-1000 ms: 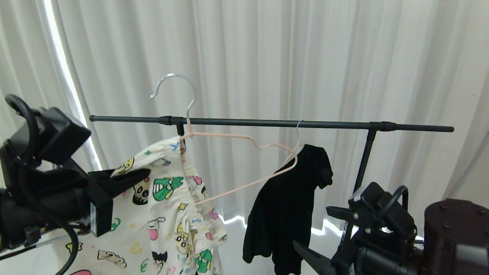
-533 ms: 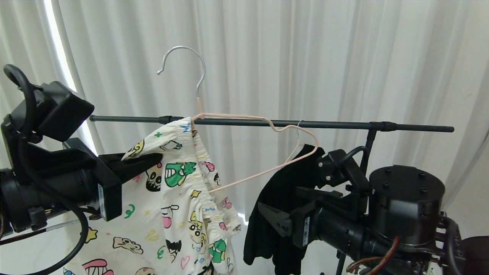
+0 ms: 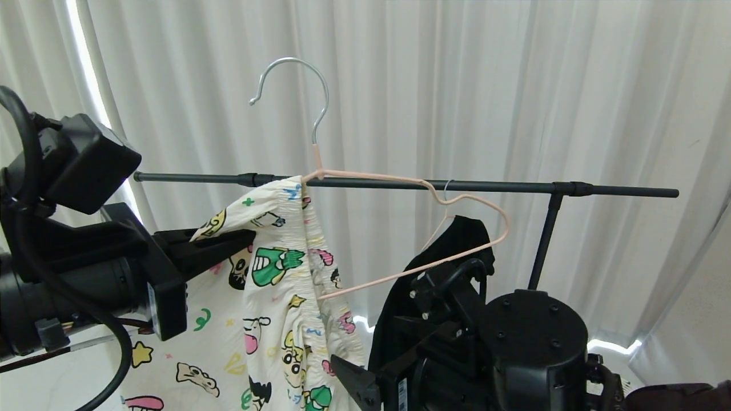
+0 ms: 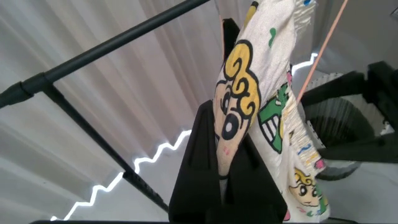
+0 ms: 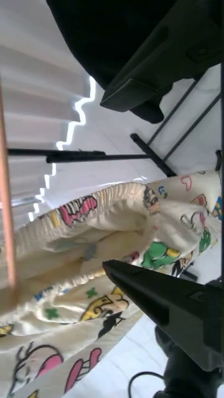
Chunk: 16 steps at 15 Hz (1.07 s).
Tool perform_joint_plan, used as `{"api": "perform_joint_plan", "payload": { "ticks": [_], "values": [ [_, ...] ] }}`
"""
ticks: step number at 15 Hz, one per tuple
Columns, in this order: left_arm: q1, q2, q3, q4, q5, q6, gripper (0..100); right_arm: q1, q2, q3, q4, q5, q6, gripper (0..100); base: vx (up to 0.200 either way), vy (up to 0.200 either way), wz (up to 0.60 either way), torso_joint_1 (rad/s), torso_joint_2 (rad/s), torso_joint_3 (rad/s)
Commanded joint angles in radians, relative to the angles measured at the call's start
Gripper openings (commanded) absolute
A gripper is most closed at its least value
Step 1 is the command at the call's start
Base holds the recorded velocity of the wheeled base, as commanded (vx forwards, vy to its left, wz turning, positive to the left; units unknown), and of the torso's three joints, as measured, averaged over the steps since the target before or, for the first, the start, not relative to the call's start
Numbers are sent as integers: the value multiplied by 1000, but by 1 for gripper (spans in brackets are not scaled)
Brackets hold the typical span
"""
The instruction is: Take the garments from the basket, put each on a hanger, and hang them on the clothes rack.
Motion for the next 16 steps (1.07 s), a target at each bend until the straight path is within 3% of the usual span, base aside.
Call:
{"api": "perform_joint_plan", "payload": {
  "ticks": [1, 7, 13, 16],
  "values": [
    [-3, -2, -7, -1, 0, -1, 0, 11, 20, 4, 0, -10, 0, 100, 0, 0, 0, 0, 0, 0],
    [0, -4, -41, -1, 1, -3, 0, 9, 29, 17, 1, -42, -1, 100, 0, 0, 0, 0, 0, 0],
    [1, -5, -41, -1, 1, -6, 0, 5, 29, 31, 43, -153, -5, 100, 0, 0, 0, 0, 0, 0],
    [1, -4, -38, -1, 1, -6, 0, 5, 29, 31, 43, -164, -5, 100, 0, 0, 0, 0, 0, 0]
  ]
}}
